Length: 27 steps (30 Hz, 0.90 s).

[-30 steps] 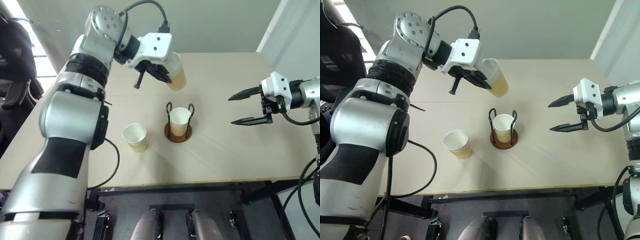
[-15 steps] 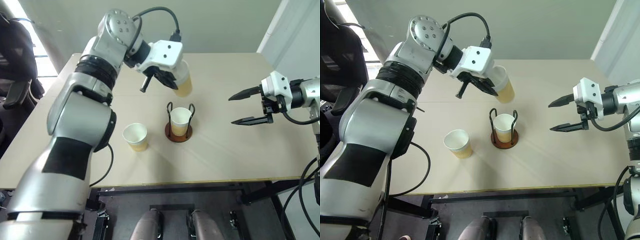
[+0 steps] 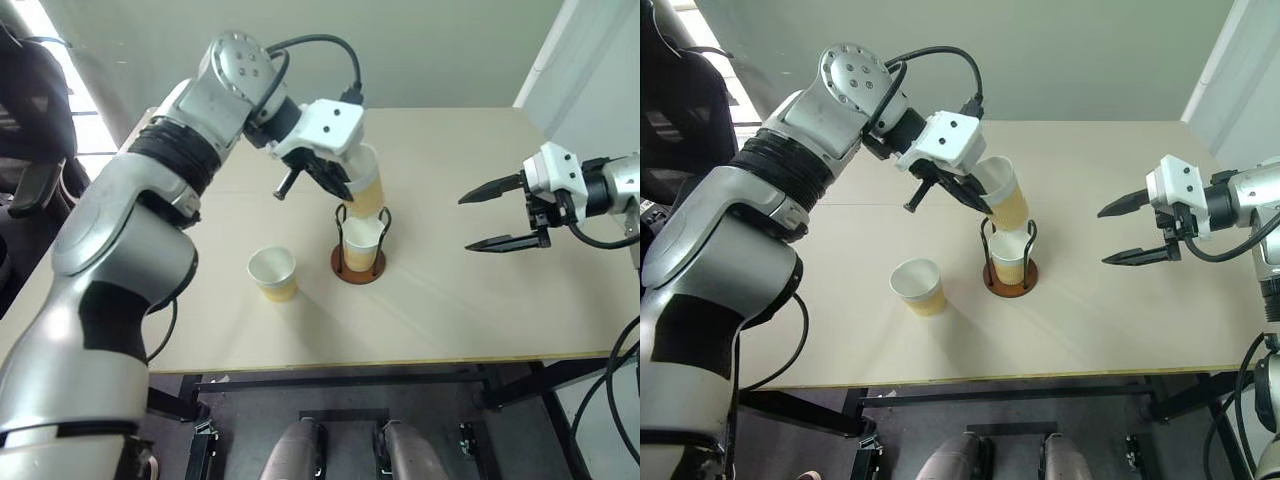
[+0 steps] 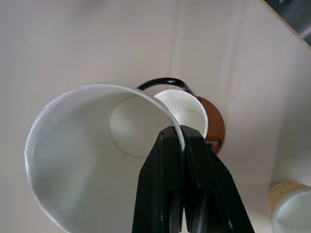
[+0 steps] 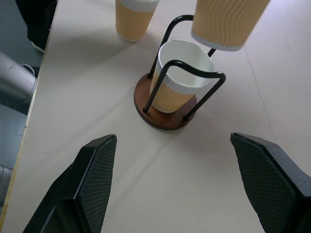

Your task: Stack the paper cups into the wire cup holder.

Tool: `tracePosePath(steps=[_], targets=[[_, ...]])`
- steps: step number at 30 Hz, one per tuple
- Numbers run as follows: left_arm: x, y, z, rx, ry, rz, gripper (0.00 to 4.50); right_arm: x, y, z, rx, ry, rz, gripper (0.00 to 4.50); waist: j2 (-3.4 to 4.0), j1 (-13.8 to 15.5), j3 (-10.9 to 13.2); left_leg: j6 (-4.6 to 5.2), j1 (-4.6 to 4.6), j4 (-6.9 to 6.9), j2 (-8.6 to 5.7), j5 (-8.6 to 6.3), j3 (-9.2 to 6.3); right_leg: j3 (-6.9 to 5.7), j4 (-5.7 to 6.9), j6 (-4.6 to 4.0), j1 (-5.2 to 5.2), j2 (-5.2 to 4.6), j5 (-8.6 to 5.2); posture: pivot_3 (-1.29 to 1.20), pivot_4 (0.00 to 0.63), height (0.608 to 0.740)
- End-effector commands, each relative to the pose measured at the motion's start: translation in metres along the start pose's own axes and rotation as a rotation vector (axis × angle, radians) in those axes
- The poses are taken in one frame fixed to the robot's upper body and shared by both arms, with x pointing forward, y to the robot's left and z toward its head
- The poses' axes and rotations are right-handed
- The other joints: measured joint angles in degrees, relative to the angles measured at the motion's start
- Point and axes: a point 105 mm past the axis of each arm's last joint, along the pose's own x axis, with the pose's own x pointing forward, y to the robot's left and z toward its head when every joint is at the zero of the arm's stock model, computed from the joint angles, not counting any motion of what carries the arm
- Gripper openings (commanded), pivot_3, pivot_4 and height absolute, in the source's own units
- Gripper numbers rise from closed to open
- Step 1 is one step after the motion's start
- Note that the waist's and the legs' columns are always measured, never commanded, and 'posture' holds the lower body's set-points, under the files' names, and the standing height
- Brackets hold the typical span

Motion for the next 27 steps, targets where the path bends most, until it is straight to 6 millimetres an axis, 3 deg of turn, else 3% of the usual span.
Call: tracePosePath(steps=[1, 27], targets=[[-0.002, -0.006, 0.004, 0.025, -0.009, -0.048, 0.02, -0.008, -0.004, 0.012, -0.056, -0.004, -0.019, 3.86, 0.00, -0.04, 0.00, 0.02, 0.00, 0.05, 0.00, -0.01, -0.01, 0.01, 0.00, 0.01, 0.03, -0.01, 0.01, 0.00, 0.150, 0.740], [0.014, -0.016, -0.006, 0.028, -0.004, -0.103, 0.02, -0.008, -0.003, 0.010, -0.057, 0.013, -0.018, 3.86, 0.00, 0.10, 0.00, 0.13, 0.01, 0.12, -0.04, -0.14, -0.04, 0.01, -0.10, 0.15, 0.17, 0.00, -0.10, 0.00, 0.150, 0.740]])
